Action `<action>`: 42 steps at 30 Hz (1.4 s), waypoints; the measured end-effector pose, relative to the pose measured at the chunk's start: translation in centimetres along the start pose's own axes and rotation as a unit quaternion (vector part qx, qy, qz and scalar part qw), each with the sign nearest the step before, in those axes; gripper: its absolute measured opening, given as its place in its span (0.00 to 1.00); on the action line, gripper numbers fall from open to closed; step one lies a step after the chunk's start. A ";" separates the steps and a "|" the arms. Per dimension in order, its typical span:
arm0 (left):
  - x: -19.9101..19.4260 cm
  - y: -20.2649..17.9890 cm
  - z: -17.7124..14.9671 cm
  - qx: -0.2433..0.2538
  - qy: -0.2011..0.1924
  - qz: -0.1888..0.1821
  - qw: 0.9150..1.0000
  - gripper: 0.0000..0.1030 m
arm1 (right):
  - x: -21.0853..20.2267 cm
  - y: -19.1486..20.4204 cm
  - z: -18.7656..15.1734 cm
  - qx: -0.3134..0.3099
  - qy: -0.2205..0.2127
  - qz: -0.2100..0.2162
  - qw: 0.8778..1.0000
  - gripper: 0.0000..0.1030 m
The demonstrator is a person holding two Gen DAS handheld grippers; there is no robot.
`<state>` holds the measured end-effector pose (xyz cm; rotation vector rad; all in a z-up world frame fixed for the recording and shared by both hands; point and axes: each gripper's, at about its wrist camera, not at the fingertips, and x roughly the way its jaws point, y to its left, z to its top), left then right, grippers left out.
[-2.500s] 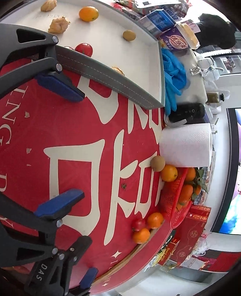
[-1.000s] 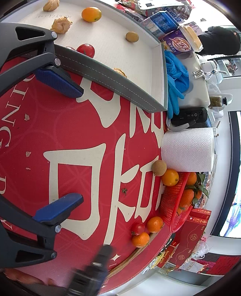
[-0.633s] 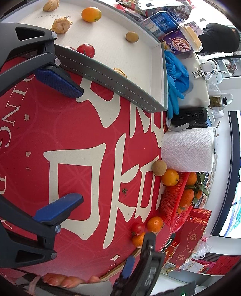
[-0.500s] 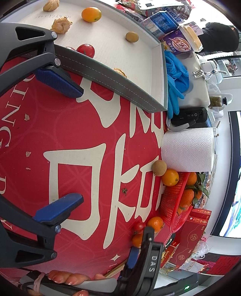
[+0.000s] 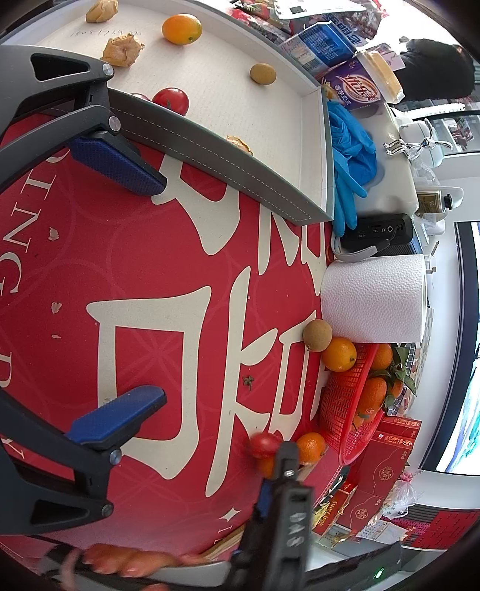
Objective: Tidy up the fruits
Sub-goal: 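Grasp a mandarin orange on the table with the right tool, then grasp a red cherry tomato with the left tool while the right tool holds the mandarin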
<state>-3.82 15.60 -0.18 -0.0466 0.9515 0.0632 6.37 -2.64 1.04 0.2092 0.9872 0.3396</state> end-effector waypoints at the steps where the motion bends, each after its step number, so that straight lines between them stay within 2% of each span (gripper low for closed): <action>1: 0.0 0.0 0.0 0.000 0.000 0.000 1.000 0.99 | -0.3 0.4 -0.6 -0.012 0.004 0.007 1.000 0.36; 7: 0.0 0.0 0.0 0.000 0.000 0.000 1.000 0.99 | -0.8 1.4 -2.2 -0.044 0.002 0.009 0.999 0.36; 15: 0.0 0.0 0.0 0.000 0.000 0.000 1.000 0.99 | -0.5 2.8 -2.1 -0.091 -0.008 -0.040 0.995 0.36; 19: 0.0 0.0 0.0 0.000 -0.001 0.000 1.000 0.99 | -1.4 1.9 -2.8 -0.061 -0.013 -0.014 0.998 0.35; 21: -0.3 -0.1 0.0 0.006 -0.008 -0.004 1.000 0.92 | -2.4 1.5 -3.3 -0.061 -0.016 -0.006 0.998 0.35; 24: -0.7 -0.7 0.5 0.024 -0.015 -0.014 0.999 0.89 | -3.7 1.3 -4.0 -0.064 -0.021 -0.004 0.998 0.35; 26: -0.1 -1.0 1.1 0.035 -0.007 -0.010 0.999 0.80 | -4.2 1.0 -4.4 -0.059 -0.022 0.002 0.998 0.35; 27: 0.2 -0.8 1.4 0.029 -0.003 -0.021 0.999 0.75 | -4.3 0.9 -4.5 -0.057 -0.022 0.005 0.998 0.35; 29: 0.2 -0.5 1.8 0.021 -0.007 -0.014 1.000 0.56 | -4.6 0.8 -4.8 -0.053 -0.022 0.010 0.998 0.35; 30: 0.2 -0.4 1.9 0.023 -0.007 -0.020 0.999 0.33 | -4.6 0.7 -4.9 -0.052 -0.022 0.012 0.998 0.35; 31: 0.0 -0.2 1.9 0.022 -0.005 -0.023 0.999 0.22 | -4.7 0.7 -5.1 -0.050 -0.022 0.016 0.998 0.35; 35: -0.7 0.8 1.4 0.005 0.002 -0.055 0.998 0.22 | -5.1 0.7 -5.4 -0.046 -0.026 0.025 0.998 0.35; 42: -3.7 1.3 0.7 0.009 -0.026 -0.070 0.997 0.22 | -5.1 1.0 -5.9 -0.045 -0.022 0.035 0.998 0.35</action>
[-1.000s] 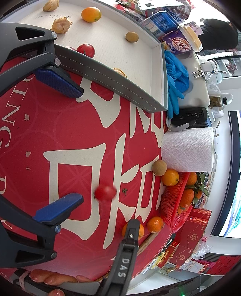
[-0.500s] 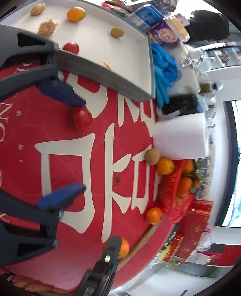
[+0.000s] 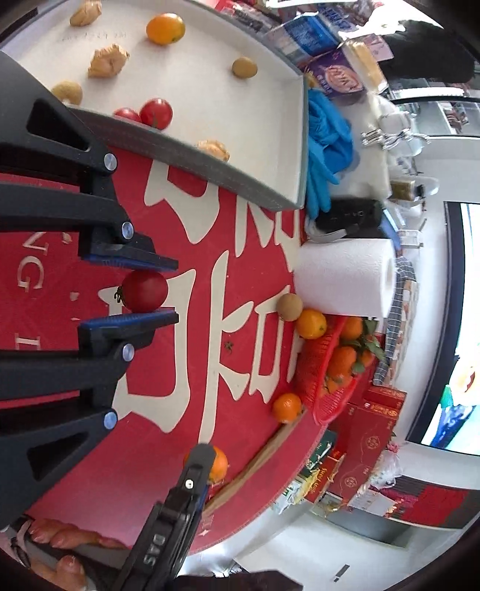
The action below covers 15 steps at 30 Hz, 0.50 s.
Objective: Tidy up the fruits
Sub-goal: 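Grasp a red cherry tomato with the left tool while the right tool holds the mandarin, then carry the tomato and mandarin into the white tray and open both tools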
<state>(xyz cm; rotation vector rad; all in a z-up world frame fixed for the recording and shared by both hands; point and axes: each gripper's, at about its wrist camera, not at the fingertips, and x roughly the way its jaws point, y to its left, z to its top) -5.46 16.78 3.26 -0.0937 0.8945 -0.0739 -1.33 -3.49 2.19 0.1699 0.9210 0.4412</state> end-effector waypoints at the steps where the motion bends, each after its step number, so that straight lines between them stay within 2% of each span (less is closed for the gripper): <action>1: -0.5 0.1 0.0 0.000 -0.004 -0.001 1.000 0.22 | 0.0 0.1 0.0 -0.001 0.000 0.001 1.000 0.35; 8: -3.7 1.8 0.5 -0.012 -0.042 0.023 0.999 0.22 | -0.2 2.1 0.3 -0.017 0.001 0.015 1.000 0.35; 15: -5.7 6.2 0.3 -0.036 -0.070 0.079 0.994 0.22 | 0.5 6.5 1.1 -0.053 0.009 0.038 0.998 0.35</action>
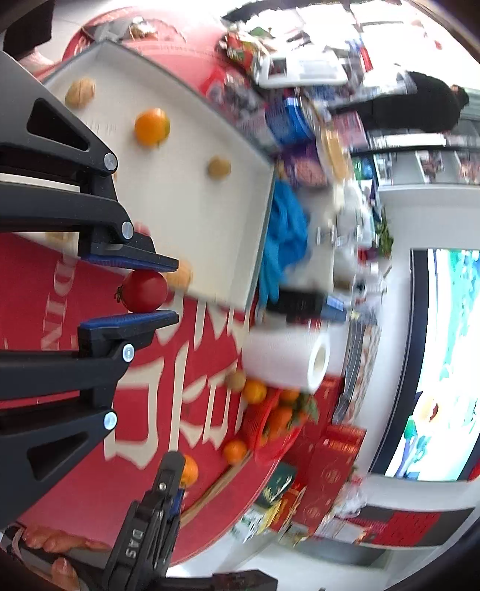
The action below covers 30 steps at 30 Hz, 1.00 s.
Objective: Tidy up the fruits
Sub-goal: 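Carry the tomato and mandarin into the white tray and open both tools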
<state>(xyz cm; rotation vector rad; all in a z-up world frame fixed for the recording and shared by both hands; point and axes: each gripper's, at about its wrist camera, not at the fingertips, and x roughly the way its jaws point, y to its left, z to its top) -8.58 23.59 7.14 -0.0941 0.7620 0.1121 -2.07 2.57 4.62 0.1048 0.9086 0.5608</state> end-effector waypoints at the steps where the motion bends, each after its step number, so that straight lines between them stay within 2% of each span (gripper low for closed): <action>1: 0.1 1.0 -0.1 -0.005 0.000 0.012 1.000 0.22 | 0.3 1.0 0.2 -0.008 0.002 0.006 1.000 0.35; 9: 0.4 6.8 -1.7 -0.045 0.014 0.069 0.996 0.22 | 3.3 8.4 1.3 -0.062 0.027 0.045 0.997 0.35; 14: 0.9 8.6 -2.4 -0.061 0.024 0.087 0.994 0.22 | 5.5 12.1 1.8 -0.087 0.050 0.056 0.993 0.35; 19: 1.5 9.5 -2.8 -0.071 0.031 0.088 0.993 0.22 | 7.3 14.6 2.2 -0.107 0.062 0.048 0.991 0.35; 30: 2.3 9.7 -3.1 -0.076 0.039 0.081 0.993 0.22 | 9.5 16.1 2.2 -0.121 0.084 0.031 0.989 0.35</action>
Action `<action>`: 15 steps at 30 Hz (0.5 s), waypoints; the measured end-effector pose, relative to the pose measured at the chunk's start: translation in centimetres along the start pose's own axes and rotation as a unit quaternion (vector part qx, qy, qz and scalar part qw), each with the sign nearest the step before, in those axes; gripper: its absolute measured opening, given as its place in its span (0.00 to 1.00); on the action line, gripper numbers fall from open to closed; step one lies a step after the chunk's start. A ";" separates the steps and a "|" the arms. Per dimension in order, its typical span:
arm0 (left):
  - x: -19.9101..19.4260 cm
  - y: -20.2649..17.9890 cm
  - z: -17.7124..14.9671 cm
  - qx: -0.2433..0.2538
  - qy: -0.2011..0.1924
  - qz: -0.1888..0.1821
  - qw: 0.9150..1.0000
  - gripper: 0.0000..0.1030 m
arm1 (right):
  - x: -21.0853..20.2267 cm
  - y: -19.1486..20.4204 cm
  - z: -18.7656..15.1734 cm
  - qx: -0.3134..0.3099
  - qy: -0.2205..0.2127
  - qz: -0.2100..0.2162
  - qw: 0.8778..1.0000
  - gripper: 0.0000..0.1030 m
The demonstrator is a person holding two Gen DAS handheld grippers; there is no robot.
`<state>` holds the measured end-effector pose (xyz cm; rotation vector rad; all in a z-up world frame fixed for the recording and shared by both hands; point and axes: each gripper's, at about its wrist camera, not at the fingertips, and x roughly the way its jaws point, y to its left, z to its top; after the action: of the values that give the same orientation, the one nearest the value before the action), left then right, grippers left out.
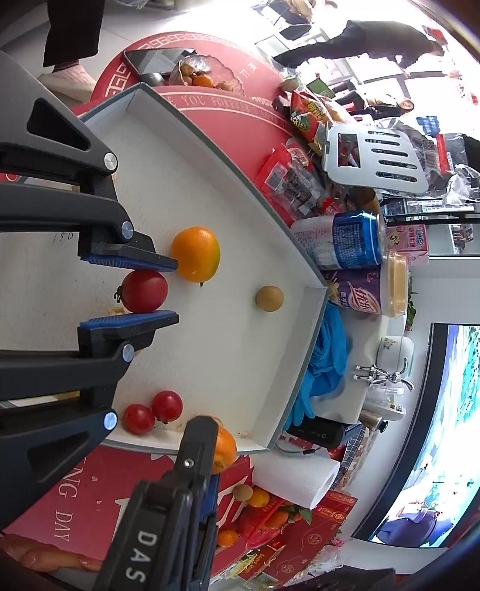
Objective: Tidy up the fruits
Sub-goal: 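Carry the tomato and mandarin into the white tray and open both tools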
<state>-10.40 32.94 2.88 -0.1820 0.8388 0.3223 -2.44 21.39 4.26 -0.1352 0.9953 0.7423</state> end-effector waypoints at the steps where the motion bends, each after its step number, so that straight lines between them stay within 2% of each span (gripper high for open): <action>1: 0.1 0.0 0.0 0.001 0.001 0.001 1.000 0.23 | 0.2 0.0 0.0 -0.001 0.002 -0.001 1.000 0.35; 6: 0.4 -0.3 -0.3 0.007 0.007 0.002 1.000 0.25 | 1.3 0.4 0.4 -0.005 0.013 0.000 1.000 0.36; 8: 0.4 -0.4 -0.5 0.013 0.005 0.004 1.000 0.39 | 1.6 0.7 0.5 -0.011 0.016 0.000 1.000 0.36; 9: 0.3 -0.5 -0.5 0.014 0.002 0.006 1.000 0.61 | 1.6 0.7 0.5 -0.012 0.017 0.000 1.000 0.37; 10: 0.1 -0.5 -0.5 0.014 -0.003 0.008 1.000 0.78 | 1.6 0.7 0.6 -0.013 0.017 0.000 1.000 0.51; 11: -0.3 -0.5 -0.6 0.012 -0.015 0.010 1.000 0.79 | 1.2 0.6 0.6 -0.012 0.011 0.006 1.000 0.61; 12: -0.7 -0.5 -0.6 0.014 -0.022 0.011 1.000 0.79 | 0.9 0.6 0.7 -0.012 0.003 0.013 1.000 0.77; 14: -1.1 -0.7 -0.4 0.022 -0.026 0.016 0.999 0.79 | 0.0 0.6 1.0 -0.009 -0.014 0.006 1.000 1.00; 15: -1.2 -0.8 -0.3 0.023 -0.027 0.017 0.999 0.79 | -0.7 0.5 1.2 -0.007 -0.027 0.000 1.000 1.00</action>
<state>-11.10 31.87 3.62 -0.1162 0.7963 0.3387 -2.15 21.95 5.62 -0.1266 0.9389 0.7500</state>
